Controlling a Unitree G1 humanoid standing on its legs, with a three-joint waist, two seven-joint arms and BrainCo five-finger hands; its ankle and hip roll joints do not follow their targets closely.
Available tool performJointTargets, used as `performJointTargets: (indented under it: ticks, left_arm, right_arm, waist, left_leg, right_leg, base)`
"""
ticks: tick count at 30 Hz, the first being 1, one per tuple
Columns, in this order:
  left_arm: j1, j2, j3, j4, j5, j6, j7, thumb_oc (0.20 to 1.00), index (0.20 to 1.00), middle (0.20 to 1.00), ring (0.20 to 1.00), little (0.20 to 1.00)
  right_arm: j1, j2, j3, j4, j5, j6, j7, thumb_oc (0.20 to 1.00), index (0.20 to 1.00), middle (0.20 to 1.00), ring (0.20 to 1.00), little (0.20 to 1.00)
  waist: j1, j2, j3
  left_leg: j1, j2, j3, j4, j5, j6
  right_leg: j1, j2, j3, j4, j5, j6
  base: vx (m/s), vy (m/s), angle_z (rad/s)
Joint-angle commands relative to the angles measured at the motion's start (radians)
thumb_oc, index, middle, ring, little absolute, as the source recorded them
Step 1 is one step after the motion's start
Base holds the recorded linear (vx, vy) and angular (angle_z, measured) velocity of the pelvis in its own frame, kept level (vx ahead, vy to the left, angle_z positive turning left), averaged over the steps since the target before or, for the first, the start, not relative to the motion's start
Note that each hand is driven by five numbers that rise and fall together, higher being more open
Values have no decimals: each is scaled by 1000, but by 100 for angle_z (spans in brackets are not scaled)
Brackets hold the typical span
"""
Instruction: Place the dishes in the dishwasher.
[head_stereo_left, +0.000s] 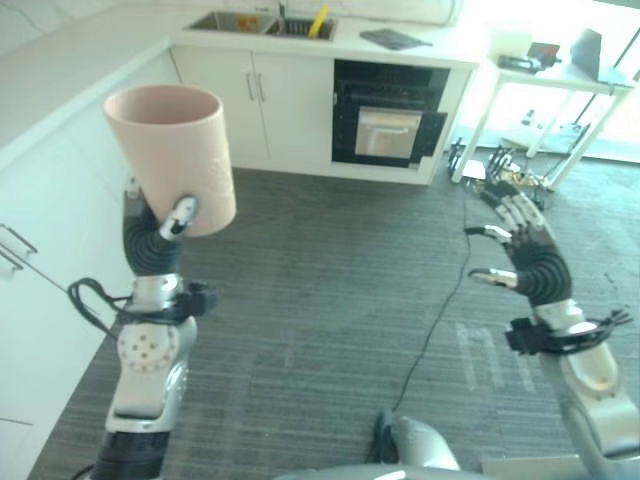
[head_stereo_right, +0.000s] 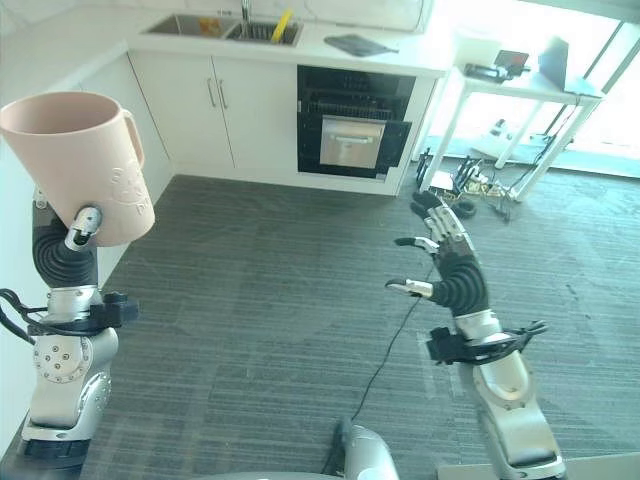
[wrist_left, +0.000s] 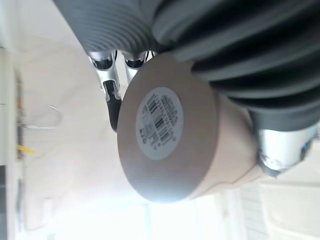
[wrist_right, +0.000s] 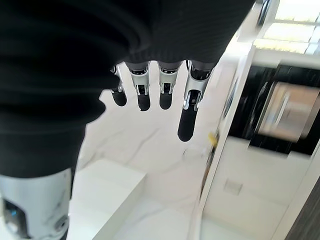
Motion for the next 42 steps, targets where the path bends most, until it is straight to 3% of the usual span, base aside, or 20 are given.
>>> performJointTargets:
  ticks: [1,5,8,10,11,12,14,15,16,18,21,24,25,28,30,33,34,38,40,42]
  left_arm:
    - [24,33,-2,-93,72,-67,11,200,200,200,200,200]
    - [30,44,-5,-103,80,-46,34,200,200,200,200,200]
    - [26,41,-14,-112,73,-19,42,200,200,200,200,200]
    - [33,27,-22,-112,83,-15,66,200,200,200,200,200]
    - [44,18,-22,-112,86,-14,75,200,200,200,200,200]
    - [58,12,-21,-112,86,-13,74,200,200,200,200,200]
    - [69,4,-18,-104,87,-19,50,200,200,200,200,200]
    - [75,3,-17,-102,91,-29,41,200,200,200,200,200]
    - [94,2,-9,-106,91,-44,29,200,200,200,200,200]
    - [102,9,-8,-91,61,-59,23,200,200,200,200,200]
    - [89,9,-29,-74,69,-63,48,200,200,200,200,200]
    - [89,9,-29,-73,69,-63,48,200,200,200,200,200]
    - [79,7,-42,-70,86,-64,63,200,200,200,200,200]
    - [78,7,-43,-70,87,-64,64,200,200,200,200,200]
    - [81,4,-44,-57,75,-87,60,200,200,200,200,200]
    - [95,14,-20,-66,60,-98,62,200,200,200,200,200]
    - [60,28,-28,-51,49,-86,70,200,200,200,200,200]
    - [7,35,-18,-58,60,-59,36,200,200,200,200,200]
    - [2,36,-10,-67,54,-45,25,200,200,200,200,200]
    - [-1,31,-11,-71,51,-32,13,200,200,200,200,200]
  right_arm:
    - [-58,-3,-25,-44,46,-68,15,1000,1000,1000,1000,1000]
    - [-86,-25,-9,-36,59,-49,-14,1000,1000,1000,1000,1000]
    - [-89,-43,-12,-56,66,-34,-10,1000,1000,1000,1000,1000]
    - [-82,-48,-16,-59,77,-32,27,1000,1000,1000,1000,1000]
    - [-76,-50,-16,-58,73,-35,40,1000,1000,1000,1000,1000]
    - [-66,-53,-19,-57,69,-42,48,1000,1000,1000,1000,1000]
    - [-62,-56,-19,-58,57,-50,40,1000,1000,1000,1000,1000]
    - [-72,-59,-12,-54,60,-51,31,1000,1000,1000,1000,1000]
    - [-95,-52,-2,-48,65,-46,27,1000,1000,1000,1000,1000]
    - [-117,-34,23,-33,39,-42,34,1000,1000,1000,1000,1000]
    - [-114,-39,27,-22,30,-46,53,1000,1000,1000,1000,1000]
    - [-114,-39,27,-22,30,-46,53,1000,1000,1000,1000,1000]
    - [-101,-52,11,-19,54,-57,71,1000,1000,1000,1000,1000]
    - [-100,-52,9,-19,55,-57,72,1000,1000,1000,1000,1000]
    - [-81,-70,-14,-22,68,-64,80,1000,1000,1000,1000,1000]
    - [-78,-61,-15,-47,55,-53,84,1000,1000,1000,1000,1000]
    - [-94,-58,-11,-48,56,-31,70,1000,1000,1000,1000,1000]
    - [-115,-28,-14,-48,40,-15,32,1000,1000,1000,1000,1000]
    - [-118,-15,-12,-48,26,-14,29,1000,1000,1000,1000,1000]
    - [-119,9,-2,-52,5,-14,36,1000,1000,1000,1000,1000]
  waist:
    - [-29,11,17]
    - [-37,9,-16]
    - [-52,31,-53]
    - [-49,16,-53]
    - [-39,7,-44]
    - [-28,-4,-33]
    - [3,-23,-4]
    - [20,-29,9]
    - [28,-19,12]
    - [37,6,8]
    - [34,35,-3]
    - [36,35,-2]
    - [28,49,-9]
    - [30,50,-8]
    - [27,61,-11]
    - [47,44,-27]
    - [66,29,-45]
    - [97,-6,-74]
    - [106,-10,-77]
    - [112,-8,-74]
  left_leg:
    - [40,113,-80,-49,-13,-59]
    - [147,138,-75,-46,-81,-71]
    - [141,205,-43,85,26,-138]
    - [6,230,-28,425,170,-188]
    - [-62,207,-36,544,198,-193]
    - [-145,192,-44,637,208,-190]
    - [-310,149,-50,732,152,-152]
    - [-357,136,-40,731,123,-137]
    - [-337,159,7,562,110,-131]
    - [-292,190,62,305,169,-149]
    - [-246,233,59,51,255,-180]
    - [-242,232,60,47,258,-180]
    - [-260,281,76,-41,313,-207]
    - [-258,282,76,-42,313,-207]
    - [-295,308,116,-49,339,-224]
    - [-262,260,97,-49,230,-173]
    - [-248,228,67,-49,202,-150]
    - [-206,152,-7,-49,158,-98]
    - [-198,125,-29,-49,151,-79]
    - [-183,96,-59,-49,140,-56]
  right_leg:
    - [146,-74,25,-135,199,85]
    - [176,-69,-13,-115,211,74]
    - [210,-28,-17,-123,183,28]
    - [285,-5,10,-140,132,-23]
    - [314,-4,24,-141,115,-40]
    - [344,-5,34,-141,103,-53]
    - [389,-9,44,-144,87,-59]
    - [406,-9,51,-149,80,-56]
    - [417,10,54,-149,58,-46]
    - [438,31,70,-149,26,-29]
    - [468,51,93,-149,-12,-27]
    - [470,51,94,-149,-12,-27]
    - [499,63,101,-149,-49,-34]
    - [500,64,102,-149,-49,-34]
    - [538,69,87,-149,-85,-38]
    - [583,24,75,-119,-102,-10]
    - [594,-4,58,-87,-115,15]
    - [529,-80,21,69,-29,84]
    - [504,-89,25,155,4,92]
    - [450,-91,38,340,74,99]
  base:
    - [452,-274,45]
    - [531,-341,15]
    - [457,-353,5]
    - [449,-462,-40]
    - [426,-432,-44]
    - [259,-298,-53]
    - [208,-216,-94]
    - [300,-114,-97]
    - [319,-45,-78]
    - [392,74,-102]
    - [278,120,-89]
    - [93,54,3]
    - [203,125,34]
    - [119,74,51]
    - [307,174,17]
    - [546,401,24]
    - [547,516,-35]
    - [342,354,-17]
    - [217,293,39]
    - [209,340,50]
